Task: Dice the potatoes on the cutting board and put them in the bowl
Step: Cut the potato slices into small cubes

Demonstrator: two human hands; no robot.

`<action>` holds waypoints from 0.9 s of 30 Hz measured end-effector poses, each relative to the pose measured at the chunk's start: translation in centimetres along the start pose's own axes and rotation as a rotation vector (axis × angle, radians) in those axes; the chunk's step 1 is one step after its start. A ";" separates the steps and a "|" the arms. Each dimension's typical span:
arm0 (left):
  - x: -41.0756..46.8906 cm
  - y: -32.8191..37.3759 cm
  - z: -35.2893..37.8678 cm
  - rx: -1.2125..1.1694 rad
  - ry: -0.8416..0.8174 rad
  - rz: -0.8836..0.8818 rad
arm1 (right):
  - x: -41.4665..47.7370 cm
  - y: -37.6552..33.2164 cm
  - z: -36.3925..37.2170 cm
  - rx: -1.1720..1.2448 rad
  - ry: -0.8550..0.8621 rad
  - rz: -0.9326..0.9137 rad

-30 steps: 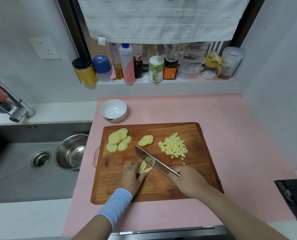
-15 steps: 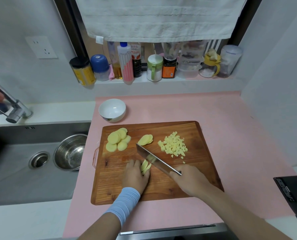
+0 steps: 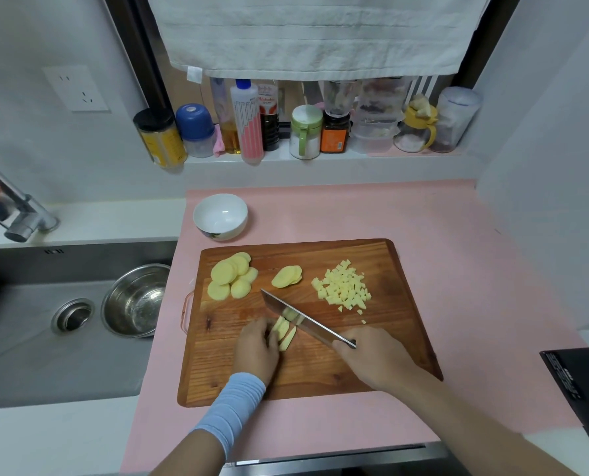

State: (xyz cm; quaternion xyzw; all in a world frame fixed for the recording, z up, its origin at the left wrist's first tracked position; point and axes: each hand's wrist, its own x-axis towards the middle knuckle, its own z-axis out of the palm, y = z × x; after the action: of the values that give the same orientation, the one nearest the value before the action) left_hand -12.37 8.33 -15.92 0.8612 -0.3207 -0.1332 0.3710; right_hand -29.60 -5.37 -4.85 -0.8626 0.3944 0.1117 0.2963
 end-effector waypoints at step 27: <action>-1.2 -1.2 -0.4 0.219 -0.002 0.311 | -0.3 0.0 0.7 0.046 -0.018 -0.037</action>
State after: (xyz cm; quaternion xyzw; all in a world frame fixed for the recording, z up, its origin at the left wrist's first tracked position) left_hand -12.56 9.94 -16.50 0.8364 -0.4630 -0.0391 0.2908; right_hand -29.76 -4.78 -5.35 -0.8616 0.3782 0.1050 0.3218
